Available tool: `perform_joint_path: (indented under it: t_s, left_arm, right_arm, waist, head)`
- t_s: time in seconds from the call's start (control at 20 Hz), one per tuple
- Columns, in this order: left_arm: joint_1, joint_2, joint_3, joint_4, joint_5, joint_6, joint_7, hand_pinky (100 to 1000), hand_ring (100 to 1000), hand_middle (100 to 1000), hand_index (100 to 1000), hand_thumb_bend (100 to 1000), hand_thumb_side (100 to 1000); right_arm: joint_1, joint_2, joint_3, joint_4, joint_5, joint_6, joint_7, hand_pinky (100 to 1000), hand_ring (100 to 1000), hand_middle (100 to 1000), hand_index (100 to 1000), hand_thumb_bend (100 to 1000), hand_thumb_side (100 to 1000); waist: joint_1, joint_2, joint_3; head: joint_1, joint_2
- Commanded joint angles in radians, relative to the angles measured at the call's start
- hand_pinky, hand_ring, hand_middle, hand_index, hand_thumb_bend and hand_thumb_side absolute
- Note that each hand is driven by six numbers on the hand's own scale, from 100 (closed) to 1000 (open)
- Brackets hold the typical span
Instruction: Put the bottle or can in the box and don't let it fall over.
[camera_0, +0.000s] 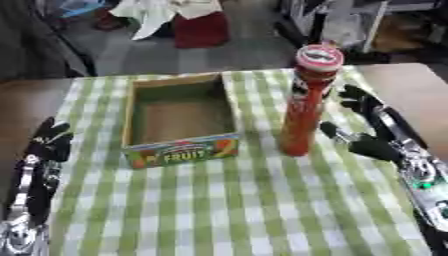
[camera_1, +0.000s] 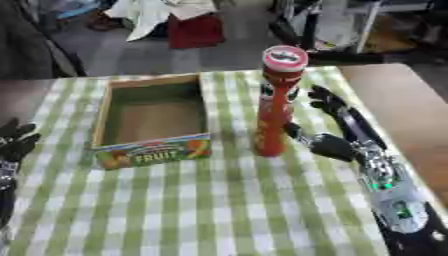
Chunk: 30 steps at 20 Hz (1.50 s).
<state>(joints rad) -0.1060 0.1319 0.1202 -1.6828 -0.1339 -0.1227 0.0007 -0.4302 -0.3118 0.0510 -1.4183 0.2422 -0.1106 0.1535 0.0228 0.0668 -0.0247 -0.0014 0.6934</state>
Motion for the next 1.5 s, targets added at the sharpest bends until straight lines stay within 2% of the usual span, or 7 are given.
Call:
perform_joint_path:
  t_s: [0.05,1.5]
  left_arm:
    - [-0.009,0.009,-0.002,-0.015,0.0,-0.002,-0.003,960,866,843,995,723,833]
    - [-0.015,0.002,-0.011,-0.015,0.006,-0.003,-0.013,963,867,843,996,721,832]
  right_arm:
    - [-0.035,-0.002,0.001,0.016,0.012,-0.008,0.001,996,910,900,1000,543,464]
    - [-0.178,0.087,-0.002,0.188,0.076,-0.043,0.004,999,903,891,1000,523,465]
  waist:
    - [0.0,-0.009,0.002]
    - [0.018,-0.005,0.021]
  head:
    - [-0.004,0.0]
    - [-0.027,-0.006]
